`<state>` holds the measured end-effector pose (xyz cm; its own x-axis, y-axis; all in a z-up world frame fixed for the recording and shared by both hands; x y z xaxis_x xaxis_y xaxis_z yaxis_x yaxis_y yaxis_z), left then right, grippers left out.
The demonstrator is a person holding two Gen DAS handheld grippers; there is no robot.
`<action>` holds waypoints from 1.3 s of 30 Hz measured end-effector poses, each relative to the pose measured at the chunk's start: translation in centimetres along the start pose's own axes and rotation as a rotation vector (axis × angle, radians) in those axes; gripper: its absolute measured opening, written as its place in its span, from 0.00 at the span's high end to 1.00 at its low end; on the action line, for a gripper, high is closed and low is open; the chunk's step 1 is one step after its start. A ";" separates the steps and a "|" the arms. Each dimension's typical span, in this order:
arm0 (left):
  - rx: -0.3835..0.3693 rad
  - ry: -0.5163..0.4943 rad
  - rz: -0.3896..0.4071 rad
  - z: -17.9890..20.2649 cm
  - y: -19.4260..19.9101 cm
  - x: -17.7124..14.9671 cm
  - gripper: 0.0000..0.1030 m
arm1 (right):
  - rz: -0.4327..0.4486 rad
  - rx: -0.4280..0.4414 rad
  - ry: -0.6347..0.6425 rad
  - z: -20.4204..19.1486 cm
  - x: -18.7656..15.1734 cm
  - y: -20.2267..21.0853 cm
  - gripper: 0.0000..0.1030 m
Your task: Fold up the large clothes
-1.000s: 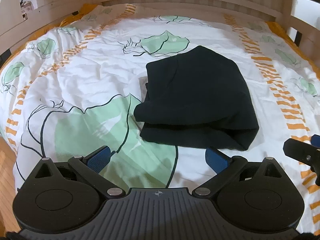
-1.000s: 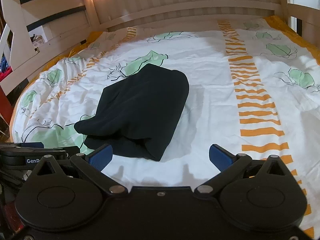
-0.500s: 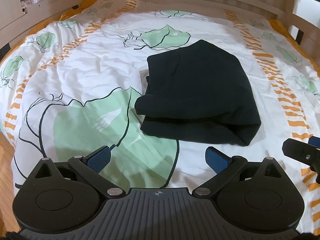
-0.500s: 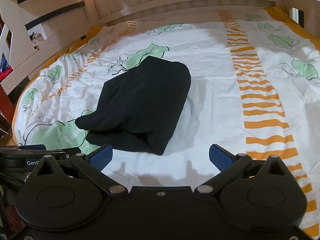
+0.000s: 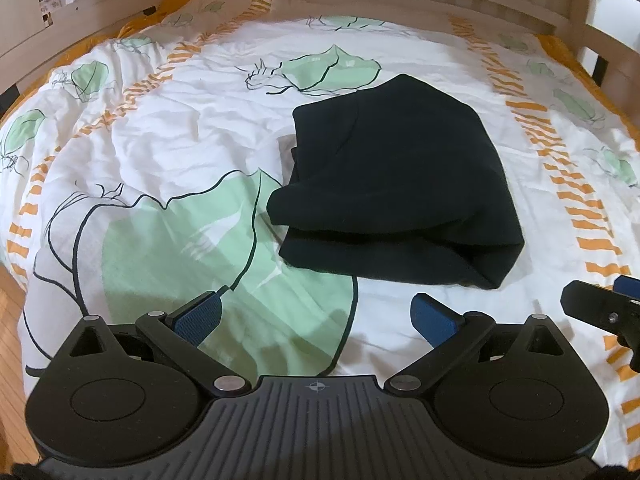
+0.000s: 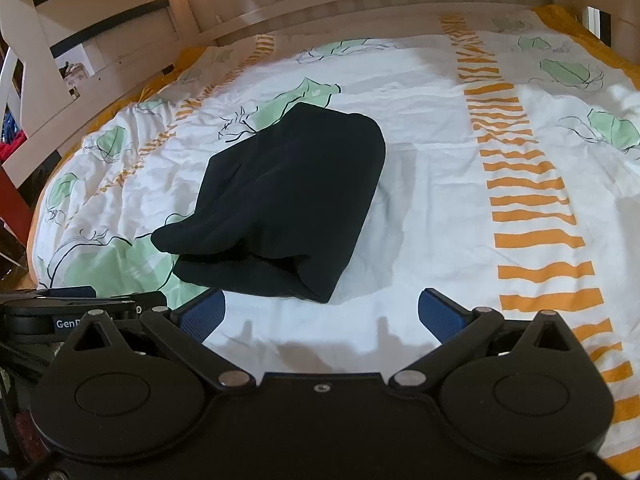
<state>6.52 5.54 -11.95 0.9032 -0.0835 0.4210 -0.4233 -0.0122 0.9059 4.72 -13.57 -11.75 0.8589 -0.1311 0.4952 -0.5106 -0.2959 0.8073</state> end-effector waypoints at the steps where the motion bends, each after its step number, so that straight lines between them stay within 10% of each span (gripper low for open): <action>1: 0.000 -0.001 -0.001 0.0 0.0 0.0 0.01 | 0.000 0.000 0.000 0.0 0.0 0.0 0.01; 39: 0.006 -0.003 -0.031 -0.4 -1.0 0.0 0.01 | -0.057 0.017 -0.011 0.1 0.2 -1.6 0.01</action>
<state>6.99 5.97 -12.81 0.9156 -0.0858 0.3929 -0.3959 -0.0204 0.9181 5.73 -13.19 -12.95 0.8869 -0.1237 0.4452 -0.4603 -0.3195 0.8283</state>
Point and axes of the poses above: each gripper's, at about its wrist camera, not at the fingertips, and y roughly against the way its jaws point, z to its right, x to its top, the point moved 9 cm from there along -y, roughly the way its jaws point, and after that the axes turned 14 degrees about -z, right-handed, at the moved point
